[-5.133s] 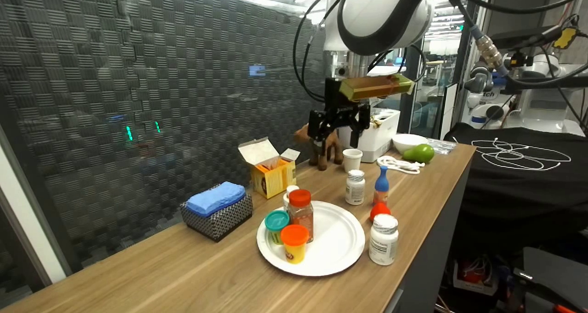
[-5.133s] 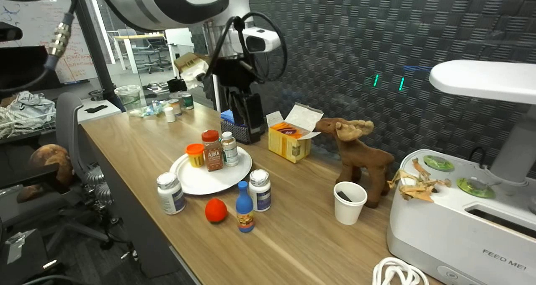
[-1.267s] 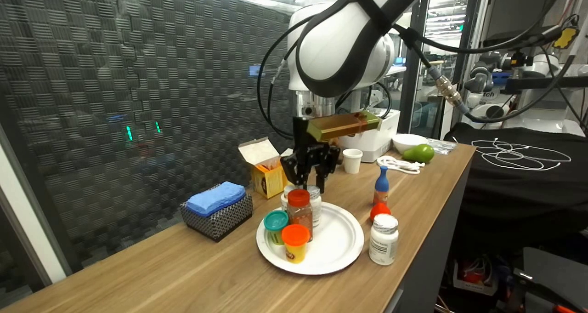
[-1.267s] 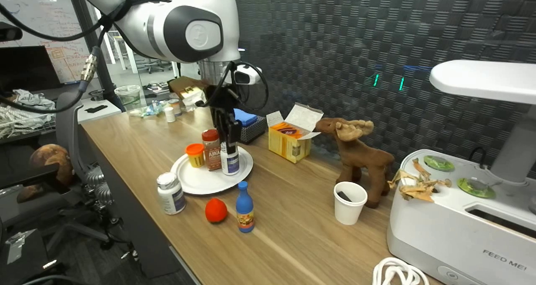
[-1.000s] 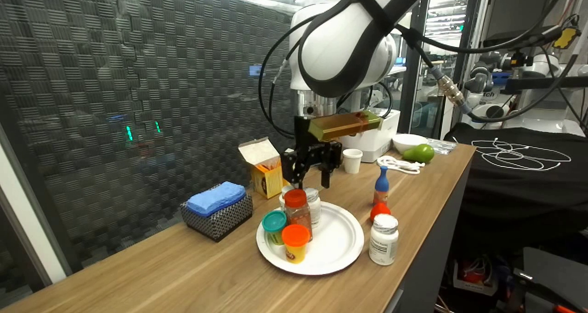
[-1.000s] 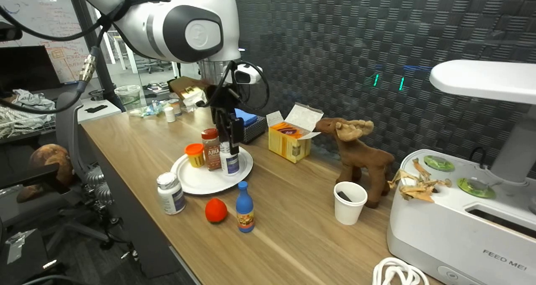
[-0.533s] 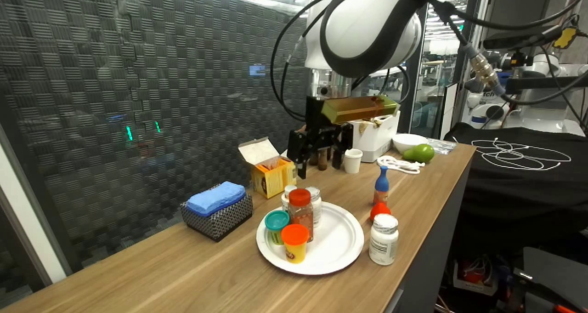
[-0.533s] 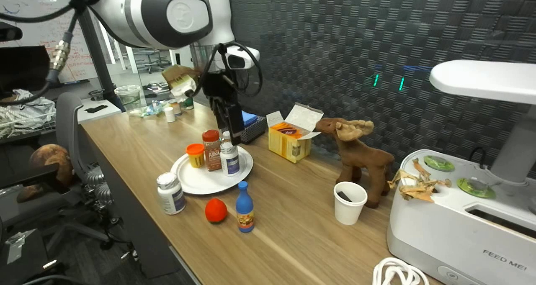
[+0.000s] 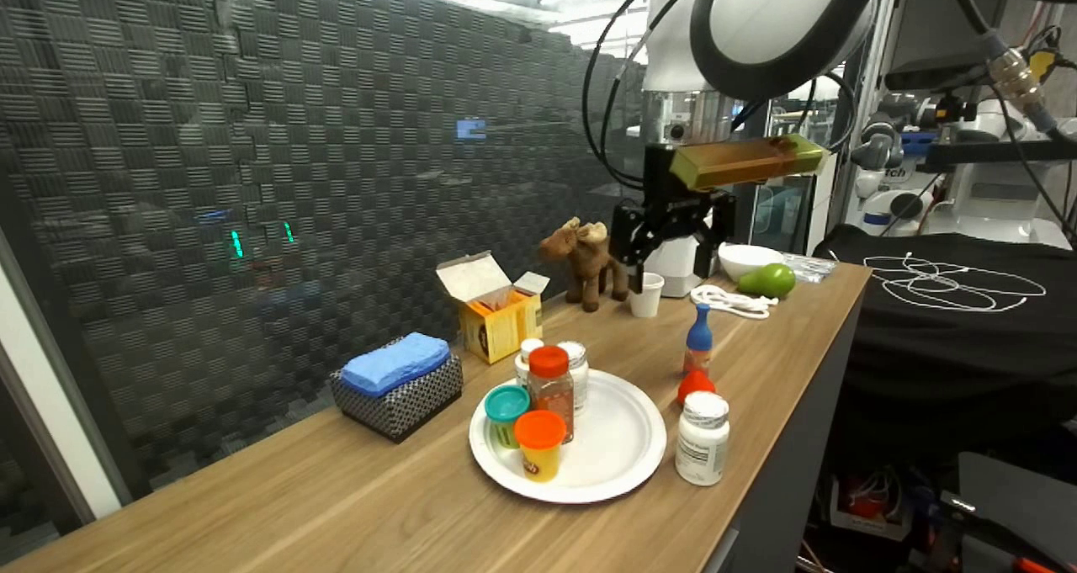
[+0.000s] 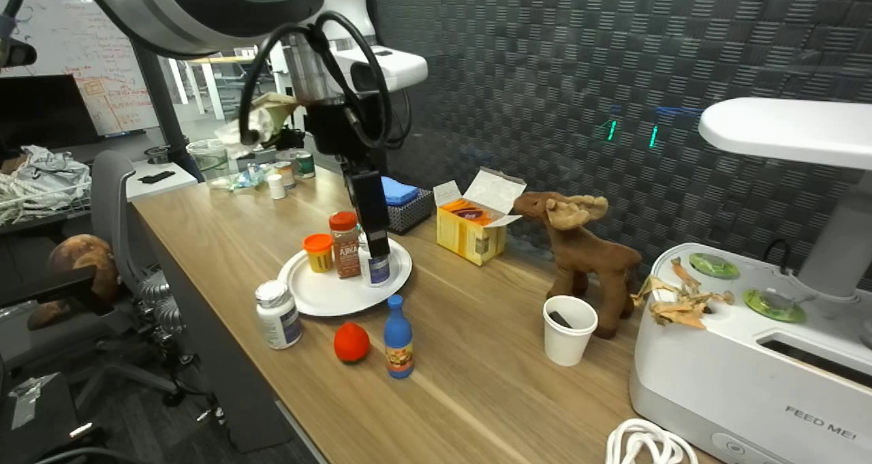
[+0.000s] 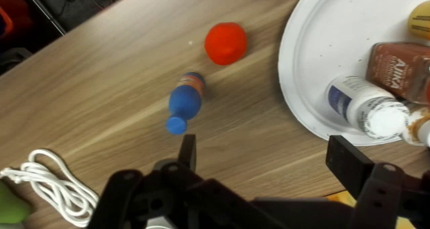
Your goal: Pick up all the objects surrounding the white plate and arrange them on the plate
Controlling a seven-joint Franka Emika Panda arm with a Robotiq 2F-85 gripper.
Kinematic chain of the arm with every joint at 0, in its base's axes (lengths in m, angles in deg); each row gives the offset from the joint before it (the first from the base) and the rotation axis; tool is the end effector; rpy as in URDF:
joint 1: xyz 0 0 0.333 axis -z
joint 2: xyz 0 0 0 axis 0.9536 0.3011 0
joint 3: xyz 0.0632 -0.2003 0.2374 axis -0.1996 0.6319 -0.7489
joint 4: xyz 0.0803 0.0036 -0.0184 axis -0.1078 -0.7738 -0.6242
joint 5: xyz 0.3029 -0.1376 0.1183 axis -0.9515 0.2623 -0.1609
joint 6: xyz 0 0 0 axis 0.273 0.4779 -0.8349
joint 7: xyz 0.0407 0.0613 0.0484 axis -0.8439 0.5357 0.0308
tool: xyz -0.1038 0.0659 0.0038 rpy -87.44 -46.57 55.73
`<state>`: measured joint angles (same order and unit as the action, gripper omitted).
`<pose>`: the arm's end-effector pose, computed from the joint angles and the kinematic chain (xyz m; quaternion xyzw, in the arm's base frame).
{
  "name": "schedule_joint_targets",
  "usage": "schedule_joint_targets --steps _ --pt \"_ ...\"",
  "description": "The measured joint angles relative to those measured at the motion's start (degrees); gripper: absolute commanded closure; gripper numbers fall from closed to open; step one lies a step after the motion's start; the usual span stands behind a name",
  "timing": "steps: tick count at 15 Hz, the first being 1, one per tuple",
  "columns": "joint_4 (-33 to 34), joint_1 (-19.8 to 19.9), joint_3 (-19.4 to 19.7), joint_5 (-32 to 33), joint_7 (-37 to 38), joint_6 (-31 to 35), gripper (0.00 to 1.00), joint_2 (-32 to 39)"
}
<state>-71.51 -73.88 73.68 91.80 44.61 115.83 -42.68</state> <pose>0.4831 -0.0195 0.3675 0.9700 -0.2341 0.0487 0.0437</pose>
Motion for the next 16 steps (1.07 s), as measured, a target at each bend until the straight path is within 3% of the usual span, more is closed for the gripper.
schedule_joint_targets --steps 6,13,14,15,16 --pt "-1.1 5.2 1.4 -0.4 -0.8 -1.9 0.0 0.1" --pt "-0.2 6.9 2.3 -5.1 -3.8 -1.6 0.0 4.0" --pt "0.1 6.9 2.3 -6.2 -4.5 -1.6 0.06 4.6" --pt "0.4 7.0 2.4 -7.2 -5.2 -1.4 0.26 5.1" --pt "0.8 7.0 2.4 -8.1 -5.9 -1.3 0.34 5.7"
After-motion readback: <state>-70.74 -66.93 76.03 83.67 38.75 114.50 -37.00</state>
